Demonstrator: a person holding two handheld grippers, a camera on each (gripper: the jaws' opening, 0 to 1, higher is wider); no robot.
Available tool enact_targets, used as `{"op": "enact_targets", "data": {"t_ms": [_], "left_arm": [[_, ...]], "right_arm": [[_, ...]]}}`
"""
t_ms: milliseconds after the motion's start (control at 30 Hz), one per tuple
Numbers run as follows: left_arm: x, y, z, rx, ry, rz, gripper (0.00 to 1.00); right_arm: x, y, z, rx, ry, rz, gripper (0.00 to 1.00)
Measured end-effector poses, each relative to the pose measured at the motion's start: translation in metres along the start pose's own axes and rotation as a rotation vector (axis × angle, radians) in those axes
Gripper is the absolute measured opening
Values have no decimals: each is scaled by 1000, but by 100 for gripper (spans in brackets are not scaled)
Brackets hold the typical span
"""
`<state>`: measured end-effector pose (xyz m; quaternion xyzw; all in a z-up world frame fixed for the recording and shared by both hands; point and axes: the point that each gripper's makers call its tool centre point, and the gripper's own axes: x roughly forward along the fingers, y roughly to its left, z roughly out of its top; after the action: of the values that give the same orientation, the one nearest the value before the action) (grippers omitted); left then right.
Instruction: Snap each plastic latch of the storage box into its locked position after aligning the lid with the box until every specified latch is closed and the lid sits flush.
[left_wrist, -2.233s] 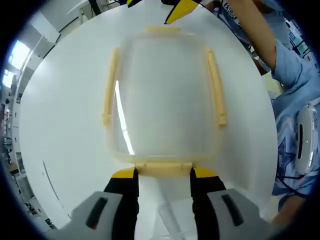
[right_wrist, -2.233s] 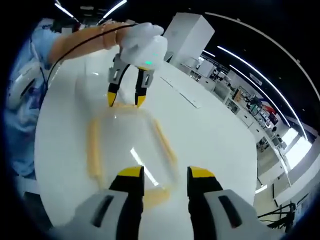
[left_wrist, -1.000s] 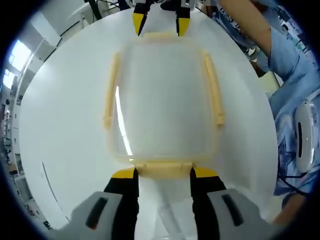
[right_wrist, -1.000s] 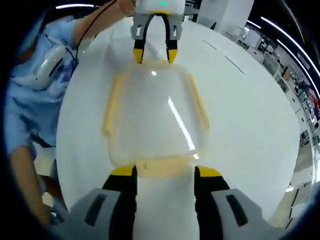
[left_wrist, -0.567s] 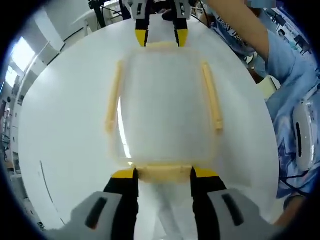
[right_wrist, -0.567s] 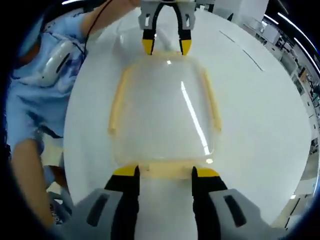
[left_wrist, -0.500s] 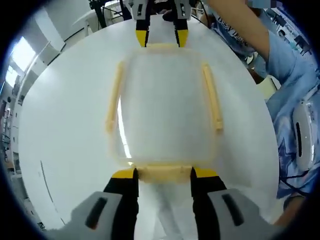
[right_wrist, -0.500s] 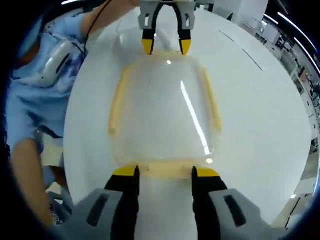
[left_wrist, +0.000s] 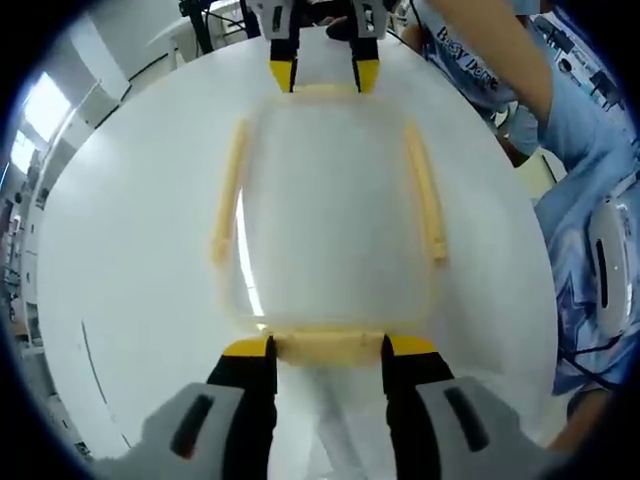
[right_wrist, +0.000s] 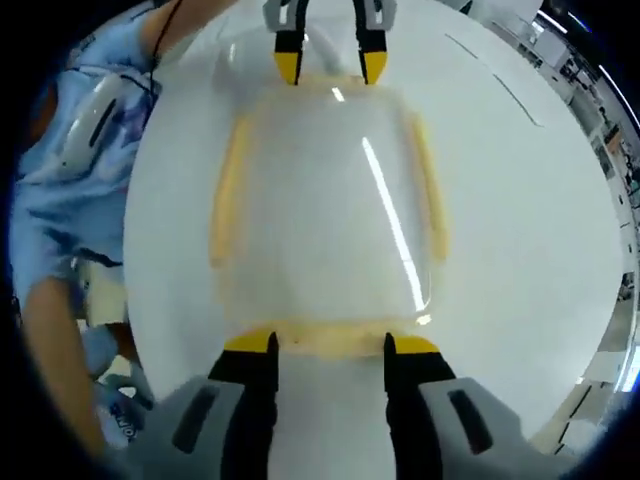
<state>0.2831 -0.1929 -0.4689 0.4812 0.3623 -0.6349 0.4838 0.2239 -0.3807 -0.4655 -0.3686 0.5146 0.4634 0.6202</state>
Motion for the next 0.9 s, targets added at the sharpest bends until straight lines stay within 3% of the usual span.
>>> {"op": "enact_targets", "data": {"t_ms": [733,900], "left_arm": [[-4,2,-1,9,-7,-7,41],[-4,6,-2,11,3,-6,41]], "right_arm": [[2,-3,0,2,19,-4,41],[4,-7,1,-1,120,-1,41]]}}
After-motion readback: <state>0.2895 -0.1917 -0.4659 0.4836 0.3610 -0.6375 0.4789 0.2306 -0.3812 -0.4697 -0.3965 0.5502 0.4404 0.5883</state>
